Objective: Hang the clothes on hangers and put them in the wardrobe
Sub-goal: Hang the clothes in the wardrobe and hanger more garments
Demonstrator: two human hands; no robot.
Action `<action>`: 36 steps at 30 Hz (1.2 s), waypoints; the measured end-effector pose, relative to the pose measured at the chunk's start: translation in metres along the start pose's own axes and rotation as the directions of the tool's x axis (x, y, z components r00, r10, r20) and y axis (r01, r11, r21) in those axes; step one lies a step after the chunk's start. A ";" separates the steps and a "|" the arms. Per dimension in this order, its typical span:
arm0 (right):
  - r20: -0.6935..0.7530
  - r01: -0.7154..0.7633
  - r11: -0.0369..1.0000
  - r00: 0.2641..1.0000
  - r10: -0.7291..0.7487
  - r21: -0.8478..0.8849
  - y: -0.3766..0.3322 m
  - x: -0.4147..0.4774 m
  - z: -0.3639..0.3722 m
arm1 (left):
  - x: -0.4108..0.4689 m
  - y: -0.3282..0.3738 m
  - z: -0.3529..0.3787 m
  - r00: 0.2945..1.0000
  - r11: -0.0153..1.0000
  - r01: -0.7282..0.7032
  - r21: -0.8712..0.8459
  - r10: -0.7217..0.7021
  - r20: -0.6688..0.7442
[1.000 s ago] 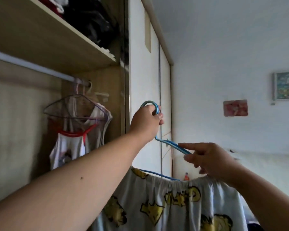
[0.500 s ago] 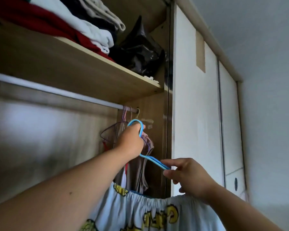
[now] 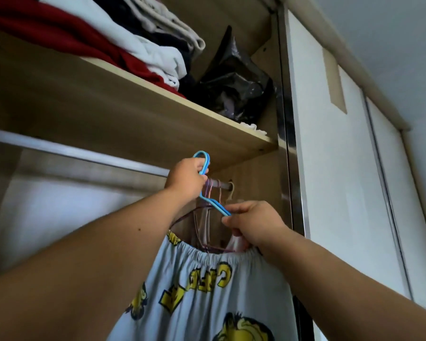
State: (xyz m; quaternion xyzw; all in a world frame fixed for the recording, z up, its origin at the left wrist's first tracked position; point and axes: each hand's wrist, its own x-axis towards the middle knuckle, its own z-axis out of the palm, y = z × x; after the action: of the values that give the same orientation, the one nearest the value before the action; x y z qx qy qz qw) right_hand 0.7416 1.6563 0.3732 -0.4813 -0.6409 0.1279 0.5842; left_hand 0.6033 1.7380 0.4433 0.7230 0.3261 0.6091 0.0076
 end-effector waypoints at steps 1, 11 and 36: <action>-0.013 0.001 1.000 1.000 -0.001 -0.026 -0.001 0.014 0.005 | 0.014 -0.008 0.001 1.000 1.000 -0.003 -0.003 0.003 0.015; -0.029 -0.058 0.998 0.998 0.057 -0.016 0.020 0.119 0.050 | 0.109 -0.086 0.020 0.999 0.901 -0.001 0.433 -0.015 0.034; 0.024 -0.037 0.922 0.998 0.050 -0.387 0.068 0.152 0.062 | 0.105 -0.135 0.039 0.989 0.644 -0.123 0.755 0.142 0.040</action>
State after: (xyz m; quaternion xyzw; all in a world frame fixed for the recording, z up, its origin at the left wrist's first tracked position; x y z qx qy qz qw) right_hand 0.7414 1.8323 0.4013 -0.5987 -0.6523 0.0200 0.4645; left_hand 0.5801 1.9099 0.4702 0.6756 0.4960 0.4253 -0.3416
